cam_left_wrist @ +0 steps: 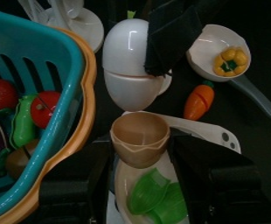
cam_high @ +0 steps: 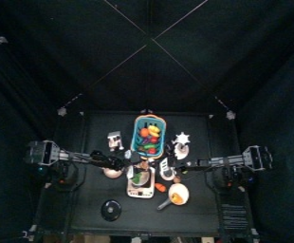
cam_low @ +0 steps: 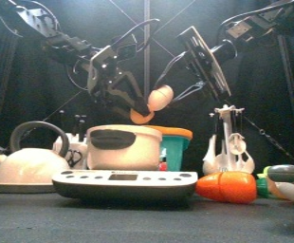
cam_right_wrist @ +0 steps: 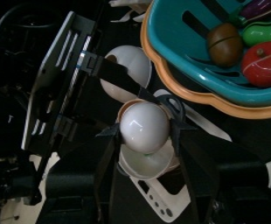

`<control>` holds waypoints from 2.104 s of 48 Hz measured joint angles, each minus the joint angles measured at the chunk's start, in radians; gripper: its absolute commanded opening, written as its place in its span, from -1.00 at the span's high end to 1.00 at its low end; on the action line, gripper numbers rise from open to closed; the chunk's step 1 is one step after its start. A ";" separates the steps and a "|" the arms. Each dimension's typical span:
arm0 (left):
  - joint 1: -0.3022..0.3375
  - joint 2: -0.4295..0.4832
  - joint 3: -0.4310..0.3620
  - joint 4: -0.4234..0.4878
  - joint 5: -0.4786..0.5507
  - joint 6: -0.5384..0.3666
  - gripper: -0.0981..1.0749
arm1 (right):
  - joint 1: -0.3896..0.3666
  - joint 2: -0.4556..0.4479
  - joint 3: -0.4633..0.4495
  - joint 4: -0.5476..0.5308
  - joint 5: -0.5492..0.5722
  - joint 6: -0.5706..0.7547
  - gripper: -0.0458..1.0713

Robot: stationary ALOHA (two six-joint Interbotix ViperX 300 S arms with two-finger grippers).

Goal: Remove other half of egg shell

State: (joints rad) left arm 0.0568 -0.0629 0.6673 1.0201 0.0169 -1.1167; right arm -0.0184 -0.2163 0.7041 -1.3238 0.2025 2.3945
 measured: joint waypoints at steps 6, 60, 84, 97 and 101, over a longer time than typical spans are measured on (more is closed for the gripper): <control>0.000 0.000 0.000 0.000 0.000 0.000 -0.47 | 0.000 -0.003 0.002 0.002 0.000 0.000 -0.15; 0.006 -0.011 0.017 0.000 0.002 0.002 -0.47 | 0.000 -0.003 0.006 0.003 0.000 -0.002 -0.15; 0.028 -0.181 0.175 -0.026 0.089 0.000 -0.47 | 0.002 -0.003 0.011 -0.002 0.002 -0.002 -0.15; 0.040 -0.187 0.195 -0.031 0.124 0.002 -0.47 | 0.002 -0.003 0.011 -0.002 0.000 -0.002 -0.15; 0.048 -0.190 0.207 -0.032 0.149 0.002 -0.49 | 0.002 -0.003 0.011 -0.003 0.002 -0.002 -0.15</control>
State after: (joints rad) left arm 0.1043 -0.2531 0.8744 0.9879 0.1657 -1.1152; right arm -0.0169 -0.2194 0.7148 -1.3269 0.2040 2.3930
